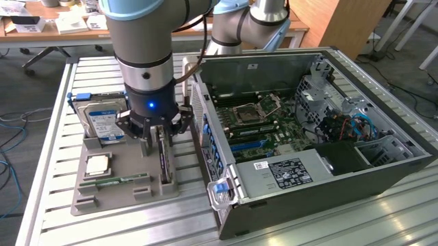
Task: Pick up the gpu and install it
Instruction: 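Pick up the gpu and move the gpu toward the slot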
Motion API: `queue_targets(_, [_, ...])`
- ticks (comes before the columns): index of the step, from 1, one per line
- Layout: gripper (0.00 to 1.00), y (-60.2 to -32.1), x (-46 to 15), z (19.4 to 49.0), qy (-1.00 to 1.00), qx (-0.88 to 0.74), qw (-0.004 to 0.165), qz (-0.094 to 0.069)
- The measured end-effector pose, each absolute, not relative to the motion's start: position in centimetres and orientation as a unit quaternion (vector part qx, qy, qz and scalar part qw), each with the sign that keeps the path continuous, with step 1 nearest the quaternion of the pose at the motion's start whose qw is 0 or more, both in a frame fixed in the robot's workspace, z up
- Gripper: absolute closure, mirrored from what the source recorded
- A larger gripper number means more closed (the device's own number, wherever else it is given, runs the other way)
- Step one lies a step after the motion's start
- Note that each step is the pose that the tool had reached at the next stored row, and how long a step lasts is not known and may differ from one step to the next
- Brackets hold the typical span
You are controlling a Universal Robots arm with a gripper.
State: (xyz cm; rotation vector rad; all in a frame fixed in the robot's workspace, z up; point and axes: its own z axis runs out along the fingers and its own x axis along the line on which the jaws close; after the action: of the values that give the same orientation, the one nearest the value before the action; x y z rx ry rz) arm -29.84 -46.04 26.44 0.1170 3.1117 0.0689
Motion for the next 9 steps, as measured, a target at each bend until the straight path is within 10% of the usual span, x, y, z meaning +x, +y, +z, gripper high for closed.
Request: queue_targets(9, [0.53,-46.0,-29.8,25.1,0.999,0.038,0.013,0.022])
